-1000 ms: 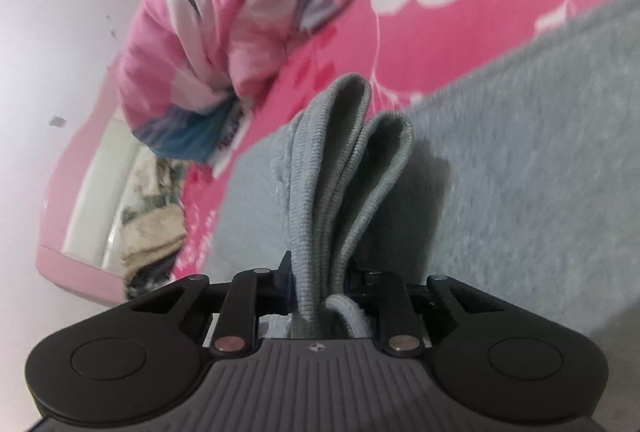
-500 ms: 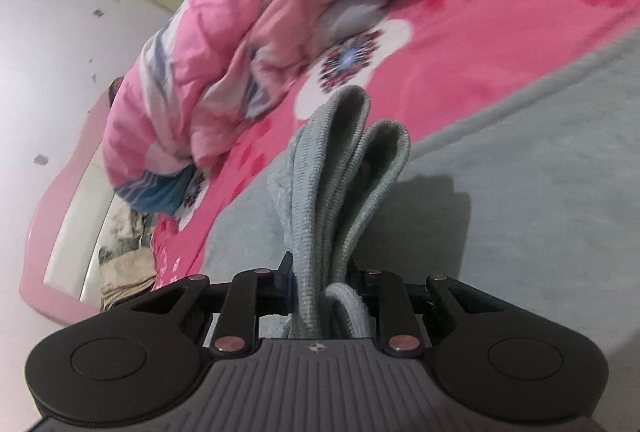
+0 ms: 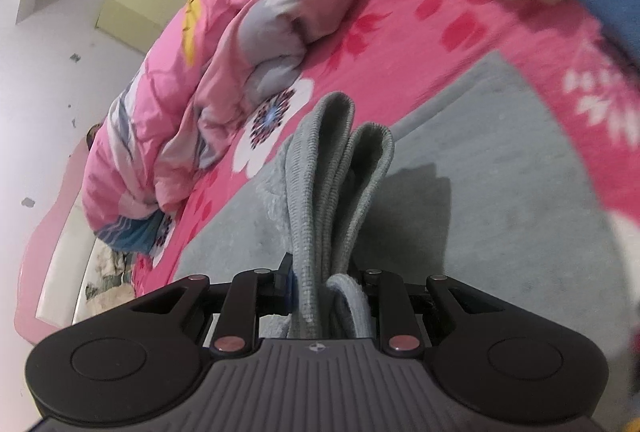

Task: Fold clothes
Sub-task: 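Grasp the folded sweatpants edge with the right tool, lay it over, open, then grasp the sweatpants edge with the left tool, lift it, then open, then move both open tools over the sweatpants edge, then grasp the sweatpants edge with both tools and fold it over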

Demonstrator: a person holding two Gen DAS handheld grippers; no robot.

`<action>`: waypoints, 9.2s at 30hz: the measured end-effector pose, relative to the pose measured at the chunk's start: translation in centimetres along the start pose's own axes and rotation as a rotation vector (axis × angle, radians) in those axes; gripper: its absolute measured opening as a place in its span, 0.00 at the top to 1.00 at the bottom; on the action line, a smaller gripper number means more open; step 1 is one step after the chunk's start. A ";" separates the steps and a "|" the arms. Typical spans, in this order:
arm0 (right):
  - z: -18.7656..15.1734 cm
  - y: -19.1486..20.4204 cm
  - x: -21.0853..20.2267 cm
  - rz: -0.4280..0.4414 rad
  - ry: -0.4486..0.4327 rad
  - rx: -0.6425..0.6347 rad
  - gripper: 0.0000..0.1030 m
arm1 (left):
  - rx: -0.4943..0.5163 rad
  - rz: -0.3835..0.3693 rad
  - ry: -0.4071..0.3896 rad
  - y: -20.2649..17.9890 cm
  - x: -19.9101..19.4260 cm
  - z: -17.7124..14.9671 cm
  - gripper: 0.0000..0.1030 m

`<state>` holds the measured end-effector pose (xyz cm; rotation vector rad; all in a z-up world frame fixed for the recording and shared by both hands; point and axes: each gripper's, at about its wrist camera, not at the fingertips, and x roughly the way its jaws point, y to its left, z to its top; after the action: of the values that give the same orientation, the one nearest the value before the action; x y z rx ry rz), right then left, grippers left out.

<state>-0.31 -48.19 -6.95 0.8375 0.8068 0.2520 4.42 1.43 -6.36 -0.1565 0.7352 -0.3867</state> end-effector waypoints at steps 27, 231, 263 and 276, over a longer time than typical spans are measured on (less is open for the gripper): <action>1.8 -8.6 -3.6 0.009 -0.024 0.063 0.70 | 0.067 -0.026 0.057 -3.6 2.6 -0.1 0.47; -17.0 17.0 3.8 0.007 -0.145 -0.585 0.98 | 0.686 -0.082 -0.012 -8.9 -0.7 -5.5 0.91; -15.7 11.8 9.4 0.036 -0.231 -0.177 0.97 | 0.507 -0.187 -0.133 -7.5 -1.9 -4.4 0.93; -18.4 15.2 5.9 0.069 -0.150 -0.564 0.87 | 0.511 -0.199 -0.165 -7.2 -2.2 -4.3 0.93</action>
<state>-8.03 -24.84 -6.15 0.3465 0.5248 0.4476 -2.04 -4.30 -6.17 0.2205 0.4410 -0.7297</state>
